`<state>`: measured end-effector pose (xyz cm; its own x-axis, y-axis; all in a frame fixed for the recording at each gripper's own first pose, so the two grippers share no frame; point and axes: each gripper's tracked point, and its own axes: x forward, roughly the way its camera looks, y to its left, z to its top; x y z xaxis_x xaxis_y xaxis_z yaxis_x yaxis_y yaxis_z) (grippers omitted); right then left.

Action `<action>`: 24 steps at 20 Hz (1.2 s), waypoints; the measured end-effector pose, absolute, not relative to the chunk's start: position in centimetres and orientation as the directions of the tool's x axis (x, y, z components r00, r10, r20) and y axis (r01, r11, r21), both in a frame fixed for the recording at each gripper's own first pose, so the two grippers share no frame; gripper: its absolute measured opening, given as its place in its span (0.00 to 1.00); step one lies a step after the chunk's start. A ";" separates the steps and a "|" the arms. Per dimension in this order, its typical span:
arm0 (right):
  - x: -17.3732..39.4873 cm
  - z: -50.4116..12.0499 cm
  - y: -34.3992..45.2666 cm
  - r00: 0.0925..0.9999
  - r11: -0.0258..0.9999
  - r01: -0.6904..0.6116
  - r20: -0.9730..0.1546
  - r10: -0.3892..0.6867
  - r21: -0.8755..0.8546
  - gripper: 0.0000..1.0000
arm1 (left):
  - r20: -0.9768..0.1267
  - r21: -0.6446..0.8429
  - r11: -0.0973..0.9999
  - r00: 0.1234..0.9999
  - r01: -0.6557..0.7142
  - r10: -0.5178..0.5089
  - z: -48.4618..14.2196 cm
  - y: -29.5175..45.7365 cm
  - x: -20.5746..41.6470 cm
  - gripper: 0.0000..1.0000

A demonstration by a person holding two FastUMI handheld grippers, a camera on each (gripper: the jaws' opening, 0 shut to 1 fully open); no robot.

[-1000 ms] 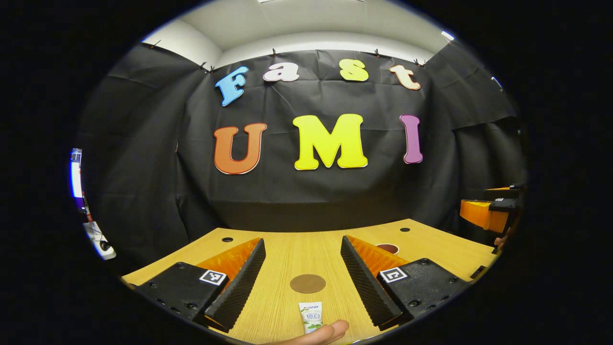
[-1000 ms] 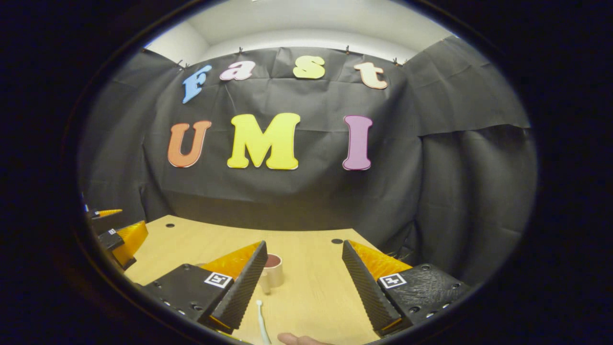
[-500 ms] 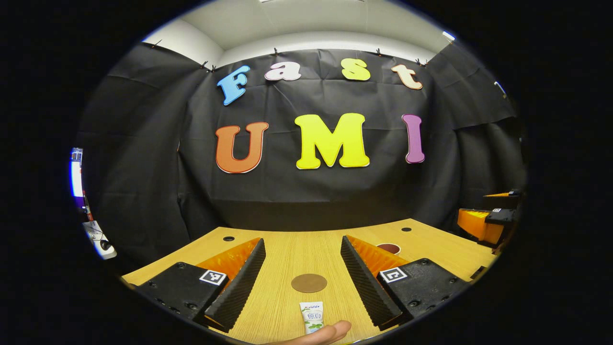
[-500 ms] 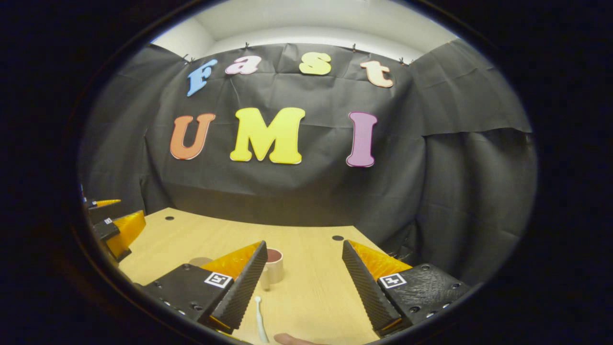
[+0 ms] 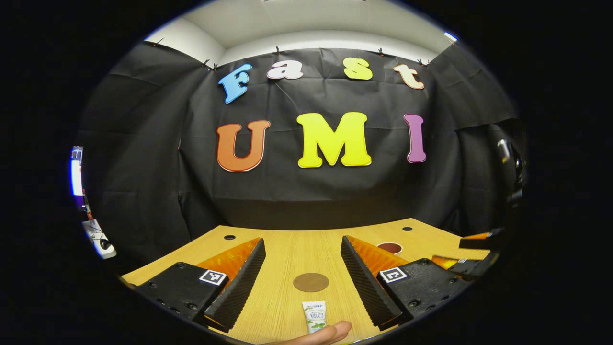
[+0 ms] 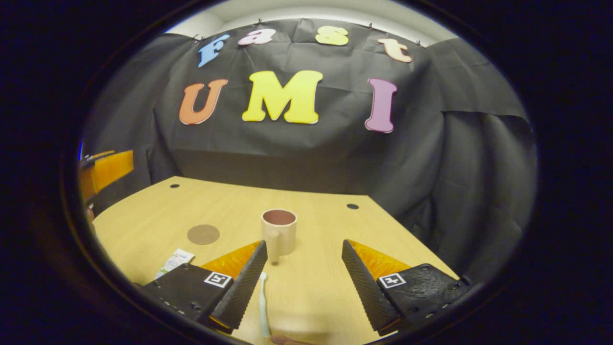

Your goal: Put the toothbrush and toothpaste on the desktop into the cup, then pick up the cup and place it on the coaster on the desktop.

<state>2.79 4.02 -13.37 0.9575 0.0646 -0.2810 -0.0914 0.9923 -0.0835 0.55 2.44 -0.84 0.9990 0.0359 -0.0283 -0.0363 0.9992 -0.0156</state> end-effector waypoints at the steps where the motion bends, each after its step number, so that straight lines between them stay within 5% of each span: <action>1: 2.9 -14.7 4.6 0.947 0.991 -0.107 -0.313 0.076 -0.082 0.98 | -0.028 -0.016 0.999 0.999 -0.042 0.042 -0.9 2.6 0.6 1.00; 8: 3.1 -22.3 7.2 0.848 0.986 -0.162 -0.517 0.117 -0.041 0.94 | -0.060 -0.037 0.999 0.998 -0.025 0.023 -1.8 2.4 1.1 1.00; 12: 2.9 -24.8 8.2 0.800 0.985 -0.172 -0.585 0.136 -0.006 0.82 | -0.075 -0.043 0.999 0.997 -0.021 0.018 -2.4 2.5 1.2 1.00; 24: 2.5 -26.1 9.4 0.763 0.967 -0.254 -0.612 0.209 0.013 0.06 | -0.176 -0.078 0.997 0.984 -0.018 0.004 -5.0 1.7 1.5 1.00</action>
<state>2.50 9.38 -26.12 0.7631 0.2088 -0.6117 -0.2545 0.9670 0.0127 1.55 1.74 -4.95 0.9844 0.0036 -0.1760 -0.0177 0.9968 -0.0783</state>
